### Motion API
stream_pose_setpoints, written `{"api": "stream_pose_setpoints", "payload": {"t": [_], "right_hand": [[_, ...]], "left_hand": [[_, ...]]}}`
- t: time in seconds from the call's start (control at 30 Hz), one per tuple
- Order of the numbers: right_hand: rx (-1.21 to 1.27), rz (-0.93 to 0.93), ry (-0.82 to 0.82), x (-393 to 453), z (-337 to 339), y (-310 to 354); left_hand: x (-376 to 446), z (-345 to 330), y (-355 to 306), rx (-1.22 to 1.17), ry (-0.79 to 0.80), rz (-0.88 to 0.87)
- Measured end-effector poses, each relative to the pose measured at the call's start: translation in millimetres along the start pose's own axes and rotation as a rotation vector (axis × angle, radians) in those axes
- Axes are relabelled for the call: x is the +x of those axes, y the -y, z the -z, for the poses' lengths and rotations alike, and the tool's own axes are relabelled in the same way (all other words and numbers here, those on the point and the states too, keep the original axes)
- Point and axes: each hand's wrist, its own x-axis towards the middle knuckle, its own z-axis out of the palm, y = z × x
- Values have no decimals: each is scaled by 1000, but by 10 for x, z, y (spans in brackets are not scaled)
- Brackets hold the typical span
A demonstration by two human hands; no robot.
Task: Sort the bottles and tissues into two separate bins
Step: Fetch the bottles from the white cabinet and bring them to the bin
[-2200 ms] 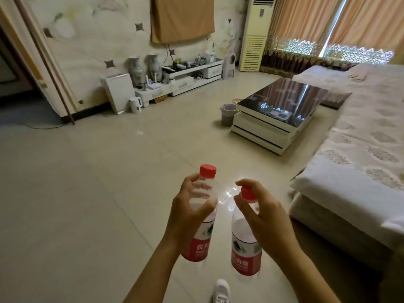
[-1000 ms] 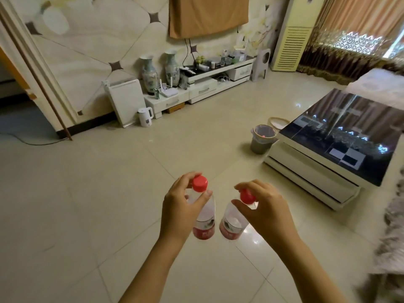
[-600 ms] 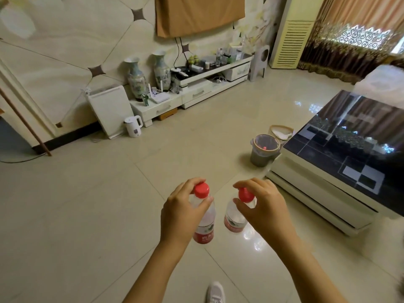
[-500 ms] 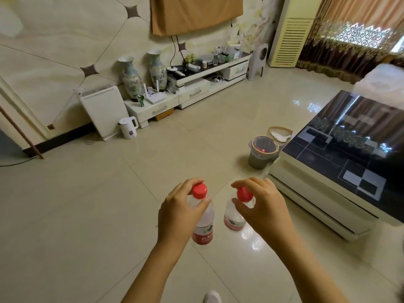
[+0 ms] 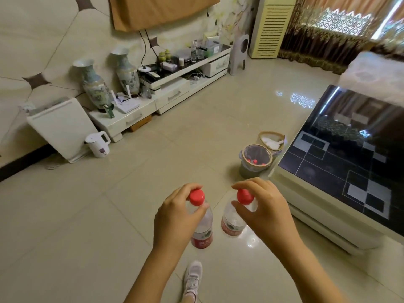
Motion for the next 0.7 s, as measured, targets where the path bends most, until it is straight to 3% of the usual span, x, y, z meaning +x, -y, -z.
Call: {"api": "stream_pose_setpoints", "payload": {"t": [0.4, 0.7], "right_hand": [[-20, -190, -112, 1610, -185, -802], [66, -335, -103, 2840, -411, -2150]], "left_hand": [[2153, -658, -180, 5, 200, -126], [3680, -1760, -435, 56, 291, -147]]}}
